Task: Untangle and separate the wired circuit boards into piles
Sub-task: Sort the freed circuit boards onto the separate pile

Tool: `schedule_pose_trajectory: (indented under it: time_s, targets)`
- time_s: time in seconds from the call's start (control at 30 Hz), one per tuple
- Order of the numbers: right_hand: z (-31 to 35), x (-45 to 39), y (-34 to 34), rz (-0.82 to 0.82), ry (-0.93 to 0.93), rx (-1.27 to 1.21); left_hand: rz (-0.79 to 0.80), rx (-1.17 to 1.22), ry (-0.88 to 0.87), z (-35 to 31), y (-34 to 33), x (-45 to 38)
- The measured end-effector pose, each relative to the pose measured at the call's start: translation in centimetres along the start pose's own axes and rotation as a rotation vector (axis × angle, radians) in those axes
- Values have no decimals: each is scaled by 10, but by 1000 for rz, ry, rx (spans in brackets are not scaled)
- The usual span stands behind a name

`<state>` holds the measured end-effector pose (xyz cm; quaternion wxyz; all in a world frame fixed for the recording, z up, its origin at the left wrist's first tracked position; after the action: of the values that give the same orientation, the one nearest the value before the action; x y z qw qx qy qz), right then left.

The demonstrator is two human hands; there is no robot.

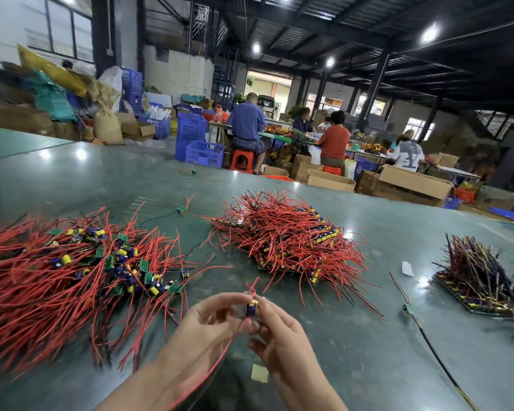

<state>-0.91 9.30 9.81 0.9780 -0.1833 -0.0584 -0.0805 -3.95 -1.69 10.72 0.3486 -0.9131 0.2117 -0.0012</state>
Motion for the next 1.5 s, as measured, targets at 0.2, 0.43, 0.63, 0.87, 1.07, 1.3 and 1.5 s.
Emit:
schedule_pose_trajectory:
  time_s: [0.2, 0.43, 0.63, 0.87, 1.07, 1.3, 1.5]
  targets:
    - [10, 3, 7, 4, 62, -28, 80, 19, 154, 8, 3, 1]
    - [21, 6, 9, -220, 330, 453, -2, -126, 211, 18, 4, 3]
    - [20, 11, 10, -324, 399, 545, -30, -689, -37, 4, 9, 4]
    - [13, 9, 4, -326, 425, 662, 52, -1219, -487, 1, 0, 14]
    - [14, 12, 3, -341, 371, 521, 24, -1331, -617, -1, -4, 17]
    - [16, 13, 3, -221, 127, 355, 82, -1602, -773, -11, -11, 19]
    - [9, 10, 8, -215, -11, 241, 95, -1679, -763, -10, -12, 18]
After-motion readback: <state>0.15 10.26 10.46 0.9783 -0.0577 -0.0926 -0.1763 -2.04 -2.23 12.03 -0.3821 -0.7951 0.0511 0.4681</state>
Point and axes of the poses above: each hand's wrist, its own x-axis away from the middle knuckle, its own y-axis out of the back of the hand, z = x × y, the point moved 4 cm from there along -x, towards the middle knuckle, and after that the axes turned 4 degrees about -y, right-handed, at the moved point
